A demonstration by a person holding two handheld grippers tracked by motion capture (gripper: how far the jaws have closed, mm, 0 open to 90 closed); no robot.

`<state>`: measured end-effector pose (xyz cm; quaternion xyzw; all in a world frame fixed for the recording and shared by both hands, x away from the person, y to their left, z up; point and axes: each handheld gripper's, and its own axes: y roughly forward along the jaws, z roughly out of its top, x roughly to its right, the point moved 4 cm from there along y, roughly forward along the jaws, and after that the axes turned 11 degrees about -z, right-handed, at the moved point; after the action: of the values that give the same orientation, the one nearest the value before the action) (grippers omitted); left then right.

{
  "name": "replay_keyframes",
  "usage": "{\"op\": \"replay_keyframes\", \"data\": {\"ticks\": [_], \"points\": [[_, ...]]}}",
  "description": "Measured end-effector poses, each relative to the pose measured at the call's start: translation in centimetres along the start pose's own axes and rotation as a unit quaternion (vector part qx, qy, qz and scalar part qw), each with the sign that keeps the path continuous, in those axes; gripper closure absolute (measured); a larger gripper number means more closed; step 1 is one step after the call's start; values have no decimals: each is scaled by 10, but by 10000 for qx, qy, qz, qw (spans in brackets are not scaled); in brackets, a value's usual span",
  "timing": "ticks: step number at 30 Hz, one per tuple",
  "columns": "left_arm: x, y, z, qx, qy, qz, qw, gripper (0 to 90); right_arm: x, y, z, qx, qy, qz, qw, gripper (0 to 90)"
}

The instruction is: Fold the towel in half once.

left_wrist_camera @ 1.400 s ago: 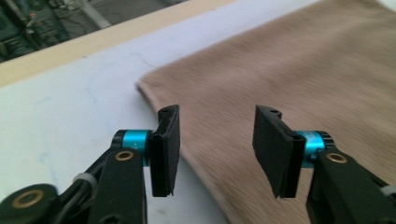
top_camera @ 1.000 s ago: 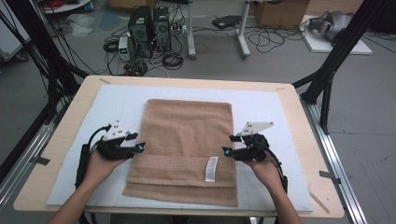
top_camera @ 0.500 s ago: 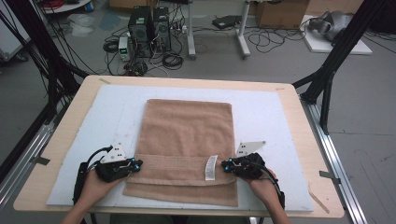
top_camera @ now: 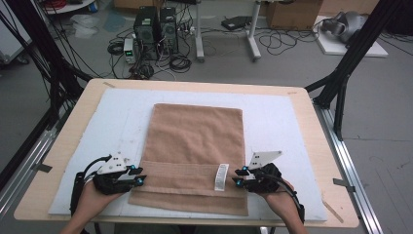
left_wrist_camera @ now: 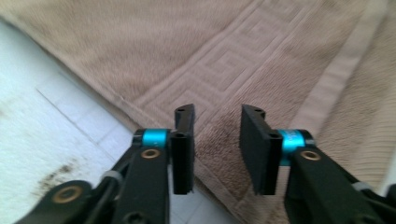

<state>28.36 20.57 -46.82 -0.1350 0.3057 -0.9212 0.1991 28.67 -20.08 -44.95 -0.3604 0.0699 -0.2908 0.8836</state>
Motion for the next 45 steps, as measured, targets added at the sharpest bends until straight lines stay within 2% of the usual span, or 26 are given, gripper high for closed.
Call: {"op": "replay_keyframes", "data": {"ticks": [2,3,4,5,7,8,9,11,15,17,22,24,27,30,32,34,38,41,44,45], "points": [[-2,2,-1,40,11,-37,10000,646,-1,4,-5,-23,85,7,10000,607],[-2,2,-1,25,40,-54,10000,680,-1,8,-8,-44,138,35,9999,607],[-1,3,-1,28,56,-130,9999,767,-1,12,-10,-65,174,46,9998,615],[0,3,-1,20,104,-76,9999,817,-1,16,-12,-81,197,64,9998,642],[1,3,0,-10,123,-59,9999,858,0,17,-13,12,211,35,9998,759],[1,3,0,-5,84,-64,9999,866,0,16,-12,21,138,9,9999,827],[1,2,1,6,64,-68,10000,869,0,16,-11,24,86,13,10000,846],[3,-2,2,70,105,-15,9999,872,0,12,-8,25,36,11,10000,852],[11,-18,12,342,193,-4,9992,873,-2,-4,2,240,-15,16,9997,852],[16,-28,17,375,292,23,9989,873,-5,-12,8,309,-108,18,9995,852],[28,-47,22,556,365,10,9978,873,-14,-30,15,419,-219,89,9988,849],[34,-51,21,495,428,-1,9979,873,-17,-35,15,470,-202,152,9986,846],[39,-46,13,315,442,-75,9985,871,-23,-34,10,333,-268,284,9987,840],[38,-34,-1,148,273,-126,9994,866,-26,-26,-2,107,-250,396,9988,829],[36,-28,-7,120,182,-153,9996,809,-25,-20,-9,-34,-197,445,9988,758],[36,-27,-9,176,163,-194,9995,767,-21,-19,-11,-32,-28,466,9989,716],[34,-23,-10,150,171,-193,9996,762,-19,-16,-10,126,53,426,9990,679],[33,-16,-18,-2,152,-147,9998,762,-23,-7,-11,79,-6,482,9988,681],[33,-16,-23,140,64,-152,9998,755,-28,3,-19,-104,-85,524,9985,696],[33,-17,-24,159,62,-159,9997,754,-30,4,-20,-52,-96,490,9987,707]]}}
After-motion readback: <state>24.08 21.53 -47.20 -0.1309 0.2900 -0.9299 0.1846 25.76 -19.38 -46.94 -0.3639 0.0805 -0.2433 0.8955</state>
